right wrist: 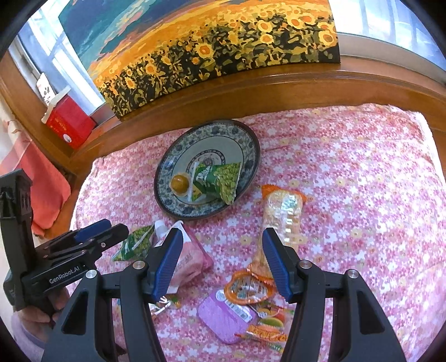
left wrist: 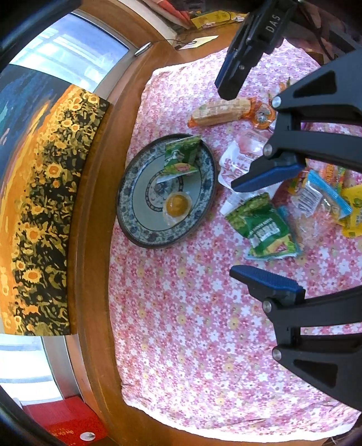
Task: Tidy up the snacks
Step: 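Lift both open tools away from the plate, then grasp the green chip bag with the left tool while the right tool grasps the orange candy packet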
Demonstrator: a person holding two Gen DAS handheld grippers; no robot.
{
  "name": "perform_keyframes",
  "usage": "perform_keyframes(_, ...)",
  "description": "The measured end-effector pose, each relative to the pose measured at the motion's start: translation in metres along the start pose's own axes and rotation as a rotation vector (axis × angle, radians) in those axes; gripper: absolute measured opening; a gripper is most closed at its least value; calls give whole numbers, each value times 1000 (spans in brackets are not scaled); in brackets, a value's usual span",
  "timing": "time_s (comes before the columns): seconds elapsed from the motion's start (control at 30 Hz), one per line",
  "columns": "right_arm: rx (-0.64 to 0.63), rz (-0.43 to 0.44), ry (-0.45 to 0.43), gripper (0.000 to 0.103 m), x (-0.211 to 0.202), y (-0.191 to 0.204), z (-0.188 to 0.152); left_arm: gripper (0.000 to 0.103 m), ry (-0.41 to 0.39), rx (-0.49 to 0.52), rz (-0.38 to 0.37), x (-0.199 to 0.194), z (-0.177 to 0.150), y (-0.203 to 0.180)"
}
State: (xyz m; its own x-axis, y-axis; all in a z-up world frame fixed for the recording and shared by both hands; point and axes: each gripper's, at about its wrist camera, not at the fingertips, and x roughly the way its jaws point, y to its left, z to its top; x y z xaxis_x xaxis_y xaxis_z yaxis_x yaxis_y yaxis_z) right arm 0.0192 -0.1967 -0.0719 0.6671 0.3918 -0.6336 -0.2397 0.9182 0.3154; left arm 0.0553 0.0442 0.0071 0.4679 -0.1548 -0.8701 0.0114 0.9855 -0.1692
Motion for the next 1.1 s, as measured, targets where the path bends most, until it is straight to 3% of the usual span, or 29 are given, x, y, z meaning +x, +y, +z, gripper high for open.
perform_keyframes(0.6,30,-22,33,61,-9,-8,-23,58,31,-22,2,1,-24,0)
perform_keyframes(0.87,52,-36,44,61,-13,-16,-34,58,47,3,-4,13,-26,-7)
perform_keyframes(1.1,71,-64,59,61,-16,-25,-44,58,49,41,36,26,-25,-13)
